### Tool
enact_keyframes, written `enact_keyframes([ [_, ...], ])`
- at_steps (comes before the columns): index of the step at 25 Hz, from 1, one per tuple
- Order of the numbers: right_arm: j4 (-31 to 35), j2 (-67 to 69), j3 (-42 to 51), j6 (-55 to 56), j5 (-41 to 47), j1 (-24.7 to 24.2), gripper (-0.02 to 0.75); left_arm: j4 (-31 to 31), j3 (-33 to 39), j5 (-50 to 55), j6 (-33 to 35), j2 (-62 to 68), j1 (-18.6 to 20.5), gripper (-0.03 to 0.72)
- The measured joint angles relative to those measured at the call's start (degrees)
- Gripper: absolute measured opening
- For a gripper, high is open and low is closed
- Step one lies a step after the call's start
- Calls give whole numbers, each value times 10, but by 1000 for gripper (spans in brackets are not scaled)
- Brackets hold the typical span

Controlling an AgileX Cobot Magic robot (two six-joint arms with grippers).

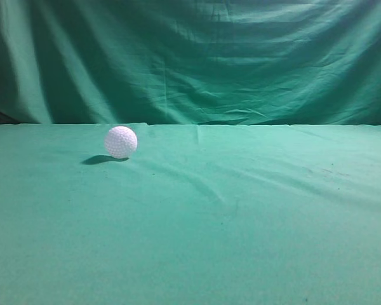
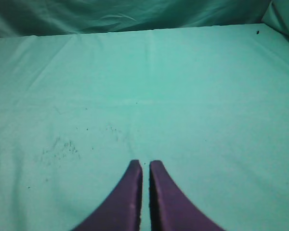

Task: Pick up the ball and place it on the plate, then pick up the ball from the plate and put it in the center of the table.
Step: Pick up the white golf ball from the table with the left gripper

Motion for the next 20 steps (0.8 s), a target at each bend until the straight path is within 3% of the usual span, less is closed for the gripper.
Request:
enact_keyframes([
  [7,0,0,0,0,0,0,0,65,-122,-1,1,194,-84,0],
  [15,0,0,0,0,0,0,0,108,-264,10,-6,377,-103,0],
  [18,0,0,0,0,0,0,0,117,-300,17,-32,417,-103,137],
  [20,0,0,0,0,0,0,0,120,-320,17,-50,440,-103,284],
])
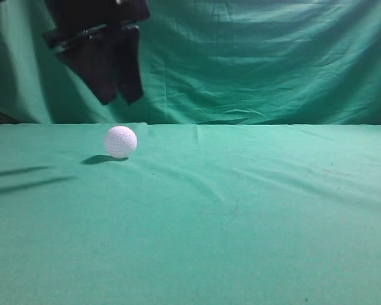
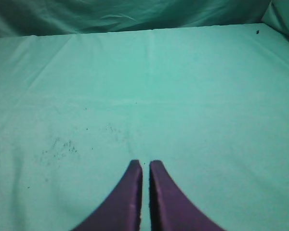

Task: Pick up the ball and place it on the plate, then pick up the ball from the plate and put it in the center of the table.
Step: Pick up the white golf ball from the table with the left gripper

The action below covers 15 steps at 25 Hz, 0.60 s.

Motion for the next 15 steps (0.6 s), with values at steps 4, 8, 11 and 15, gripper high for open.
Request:
enact_keyframes([
  [4,0,0,0,0,0,0,0,-4,-24,2,-32,36,0,607],
  [8,0,0,0,0,0,0,0,1,-34,-4,-34,62,0,643],
  [11,0,0,0,0,0,0,0,17,-34,-10,-34,79,0,592],
  [15,0,0,0,0,0,0,0,45,-34,-24,-51,98,0,592],
])
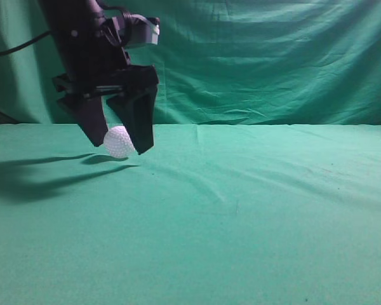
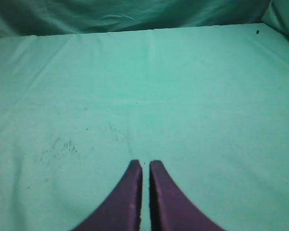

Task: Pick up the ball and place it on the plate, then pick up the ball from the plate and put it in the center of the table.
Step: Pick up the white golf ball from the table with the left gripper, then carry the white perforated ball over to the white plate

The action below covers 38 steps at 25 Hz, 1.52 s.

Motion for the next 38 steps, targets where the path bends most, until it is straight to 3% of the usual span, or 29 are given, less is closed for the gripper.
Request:
enact_keyframes([
  [8,0,0,0,0,0,0,0,5,-13,-25,-13,24,0,592],
  [10,0,0,0,0,0,0,0,6,-16,-25,-13,30,0,524],
  [11,0,0,0,0,0,0,0,6,-16,-25,-13,31,0,533],
  [12,0,0,0,0,0,0,0,7,-16,-25,-13,31,0,454],
  [15,0,0,0,0,0,0,0,18,-16,-25,-13,32,0,311],
  [26,0,0,0,0,0,0,0,47,-17,16,-30,-40,-1,312],
  [31,0,0,0,0,0,0,0,46,-17,95,-56,-134,38,312],
  [35,0,0,0,0,0,0,0,46,-15,162,-59,-201,108,312],
  [36,0,0,0,0,0,0,50,46,-9,166,-65,-213,126,312],
  [37,0,0,0,0,0,0,0,46,0,166,-71,-228,149,312],
  [38,0,0,0,0,0,0,0,46,11,167,-76,-240,168,312],
])
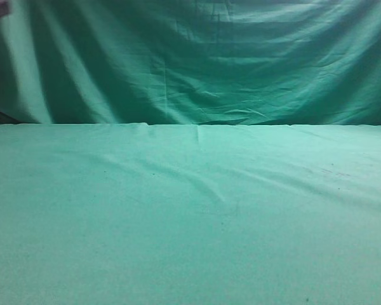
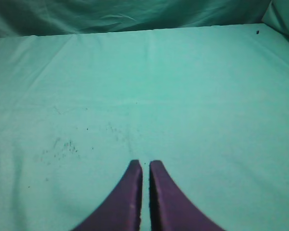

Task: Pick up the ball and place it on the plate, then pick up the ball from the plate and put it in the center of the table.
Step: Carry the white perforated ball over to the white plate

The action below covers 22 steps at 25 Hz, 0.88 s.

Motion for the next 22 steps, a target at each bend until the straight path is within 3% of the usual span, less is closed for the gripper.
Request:
enact_keyframes([
  [4,0,0,0,0,0,0,0,0,64,-3,-9,-40,86,312],
  [11,0,0,0,0,0,0,0,1,150,-71,-10,-45,180,312],
  [22,0,0,0,0,0,0,0,4,155,-121,-10,44,207,312],
])
